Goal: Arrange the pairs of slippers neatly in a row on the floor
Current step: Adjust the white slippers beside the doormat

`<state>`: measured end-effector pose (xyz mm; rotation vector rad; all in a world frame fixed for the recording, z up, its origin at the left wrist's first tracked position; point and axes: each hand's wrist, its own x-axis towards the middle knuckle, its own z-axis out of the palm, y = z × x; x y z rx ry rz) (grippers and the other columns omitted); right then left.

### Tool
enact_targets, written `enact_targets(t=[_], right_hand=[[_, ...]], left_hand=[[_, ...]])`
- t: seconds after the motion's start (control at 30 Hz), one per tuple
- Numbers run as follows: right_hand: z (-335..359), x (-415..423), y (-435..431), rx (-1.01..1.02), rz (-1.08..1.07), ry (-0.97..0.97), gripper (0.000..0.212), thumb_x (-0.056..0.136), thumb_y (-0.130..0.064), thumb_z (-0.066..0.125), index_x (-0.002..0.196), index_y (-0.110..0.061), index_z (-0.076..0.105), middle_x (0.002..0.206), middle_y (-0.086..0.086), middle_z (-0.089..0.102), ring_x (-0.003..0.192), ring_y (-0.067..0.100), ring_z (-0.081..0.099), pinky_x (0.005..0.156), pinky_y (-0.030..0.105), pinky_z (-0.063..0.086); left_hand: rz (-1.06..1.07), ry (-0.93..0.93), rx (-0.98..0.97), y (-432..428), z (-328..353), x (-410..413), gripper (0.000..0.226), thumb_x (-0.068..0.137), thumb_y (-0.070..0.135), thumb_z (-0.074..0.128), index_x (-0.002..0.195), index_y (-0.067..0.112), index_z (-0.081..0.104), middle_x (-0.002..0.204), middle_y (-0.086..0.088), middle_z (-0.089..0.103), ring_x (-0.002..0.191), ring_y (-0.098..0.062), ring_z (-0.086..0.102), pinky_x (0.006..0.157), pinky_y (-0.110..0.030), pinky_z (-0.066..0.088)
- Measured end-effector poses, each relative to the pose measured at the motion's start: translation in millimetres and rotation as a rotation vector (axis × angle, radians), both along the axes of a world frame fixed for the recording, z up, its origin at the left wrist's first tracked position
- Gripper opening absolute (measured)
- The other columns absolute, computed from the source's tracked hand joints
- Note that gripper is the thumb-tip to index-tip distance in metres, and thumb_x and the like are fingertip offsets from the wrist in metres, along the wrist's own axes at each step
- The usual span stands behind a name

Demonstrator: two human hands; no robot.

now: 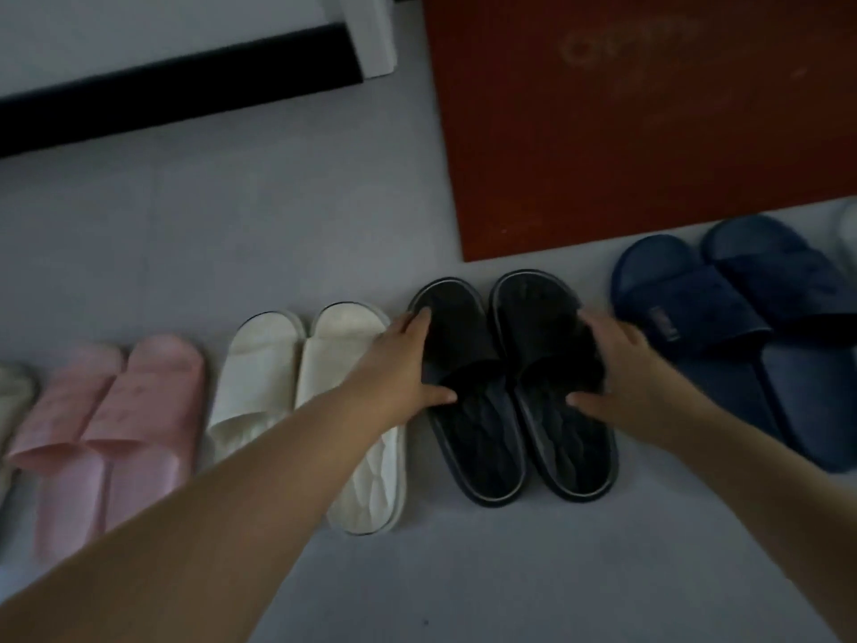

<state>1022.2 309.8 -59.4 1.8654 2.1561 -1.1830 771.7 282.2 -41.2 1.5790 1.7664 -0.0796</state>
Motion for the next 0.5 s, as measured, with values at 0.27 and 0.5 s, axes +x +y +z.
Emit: enact_targets(t=[0.27,0.5], right_hand=[[-14,16,-17,0.004,-0.149,0.056,0.067,0.092,-0.022,0.049,0.147,-0.025,0.011,0.146,0.009,0.038,0.125,0.030,0.047,0.096,0.032,0.040],[-11,12,-23,0.015,-0.156,0.071,0.067,0.092,-0.013,0.046,0.147,-0.025,0.009,0.150,0.004,0.029,0.127,0.023,0.044,0.099,0.029,0.038]], left_hand=[[-0.003,0.060,0.018,13,-15,25,0.083,0.078,0.024,0.068,0.145,0.015,0.020,0.150,-0.010,0.026,0.132,-0.027,0.037,0.108,-0.032,0.032],[0.045,-0.009,0.030,8,-12,20,0.085,0.077,0.025,0.070,0.145,0.017,0.020,0.150,-0.008,0.026,0.128,-0.026,0.042,0.106,-0.032,0.035]])
